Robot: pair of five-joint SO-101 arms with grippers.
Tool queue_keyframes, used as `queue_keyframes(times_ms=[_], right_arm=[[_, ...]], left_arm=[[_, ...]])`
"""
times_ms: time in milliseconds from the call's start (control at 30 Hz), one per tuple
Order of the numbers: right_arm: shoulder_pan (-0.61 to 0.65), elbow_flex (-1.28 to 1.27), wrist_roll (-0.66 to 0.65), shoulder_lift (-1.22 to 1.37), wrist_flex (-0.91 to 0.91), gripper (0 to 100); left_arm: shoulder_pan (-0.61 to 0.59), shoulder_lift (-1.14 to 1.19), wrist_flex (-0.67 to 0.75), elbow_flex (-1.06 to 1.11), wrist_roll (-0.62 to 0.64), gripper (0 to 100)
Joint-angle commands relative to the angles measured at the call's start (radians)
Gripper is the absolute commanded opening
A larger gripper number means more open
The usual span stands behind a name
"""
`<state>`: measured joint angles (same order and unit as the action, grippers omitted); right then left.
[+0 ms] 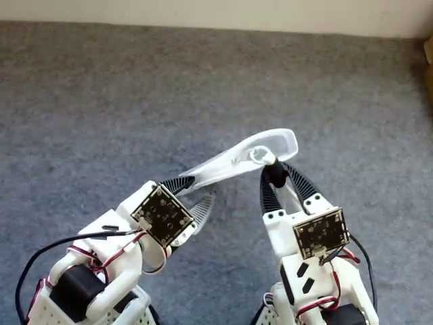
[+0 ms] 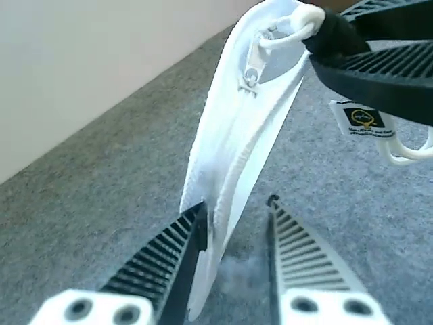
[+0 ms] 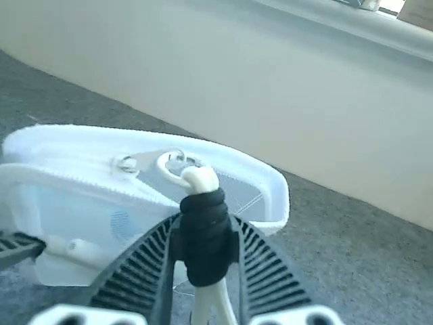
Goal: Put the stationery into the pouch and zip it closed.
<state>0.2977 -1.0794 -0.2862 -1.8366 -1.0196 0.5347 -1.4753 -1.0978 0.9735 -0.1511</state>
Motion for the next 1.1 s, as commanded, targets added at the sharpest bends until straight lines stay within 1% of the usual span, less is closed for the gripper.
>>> queue_keyframes(times_ms=[0,267,533,700,800,933,1067], right_arm=[[0.022,0.001,-0.012,0.005,0.027,0.5],[0.024,-0.001,-0.012,0.004,0.027,0.5],[0.024,-0.002,-0.011,0.002,0.004,0.5],[0.024,-0.002,-0.011,0.001,0.004,0.5],[0.024,-0.004,-0.011,0.001,0.002,0.5],[0.024,-0.024,-0.011,0.001,0.002,0.5],[0.024,-0.039,-0.011,0.001,0.002,0.5]], left_arm=[[0.021,-0.010,-0.009,-0.030,-0.012,18],[0.022,-0.010,-0.103,-0.160,-0.017,19],[0.016,-0.010,-0.152,-0.266,-0.021,19],[0.016,-0.010,-0.150,-0.274,-0.129,19],[0.015,-0.010,-0.181,-0.274,-0.180,19],[0.016,-0.002,-0.207,-0.271,-0.218,19],[0.016,-0.008,-0.201,-0.232,-0.267,18]])
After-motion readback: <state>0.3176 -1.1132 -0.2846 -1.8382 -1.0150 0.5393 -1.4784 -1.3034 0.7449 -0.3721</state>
